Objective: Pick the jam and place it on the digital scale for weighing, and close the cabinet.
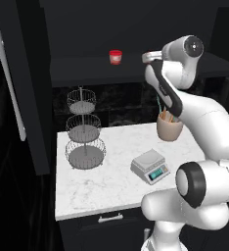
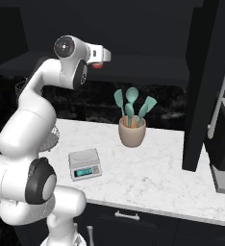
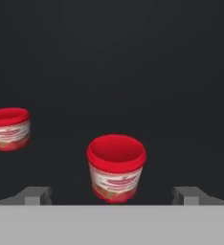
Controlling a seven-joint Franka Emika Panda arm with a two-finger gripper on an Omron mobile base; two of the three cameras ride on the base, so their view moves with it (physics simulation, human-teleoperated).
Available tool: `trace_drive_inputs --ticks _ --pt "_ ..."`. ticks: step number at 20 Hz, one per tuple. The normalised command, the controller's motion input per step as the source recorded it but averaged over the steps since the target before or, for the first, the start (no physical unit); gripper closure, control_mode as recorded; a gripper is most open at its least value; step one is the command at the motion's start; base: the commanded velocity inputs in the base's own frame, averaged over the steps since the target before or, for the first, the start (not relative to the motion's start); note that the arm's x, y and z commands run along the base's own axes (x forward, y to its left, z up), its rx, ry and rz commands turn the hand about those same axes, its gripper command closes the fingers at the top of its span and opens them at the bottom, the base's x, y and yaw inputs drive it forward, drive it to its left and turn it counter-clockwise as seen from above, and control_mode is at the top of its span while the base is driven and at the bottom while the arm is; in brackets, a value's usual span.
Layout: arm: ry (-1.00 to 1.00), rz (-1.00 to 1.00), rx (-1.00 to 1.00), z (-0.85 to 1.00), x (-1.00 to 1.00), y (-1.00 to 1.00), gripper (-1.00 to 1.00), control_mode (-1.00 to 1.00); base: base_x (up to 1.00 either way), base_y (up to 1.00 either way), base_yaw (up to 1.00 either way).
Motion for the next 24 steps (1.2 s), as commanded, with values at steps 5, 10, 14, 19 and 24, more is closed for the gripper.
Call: trace_drive_inputs --ticks 5,10,14,19,24 --pt "0.00 0.00 0.00 -0.02 0.26 0.00 -1.00 -1.00 0.00 0.00 0.00" --pt "0.00 0.00 0.00 -0.12 0.25 0.00 -1.00 -1.00 0.00 0.00 0.00" --pt "0.00 0.00 0.00 -0.17 0.19 0.00 -1.00 -1.00 0.00 0.00 0.00" --pt "0.00 0.00 0.00 -0.17 0.18 0.00 -1.00 -1.00 0.00 0.00 0.00" --pt "0.00 0.00 0.00 -0.17 0.21 0.00 1.00 -1.00 0.00 0.00 0.00"
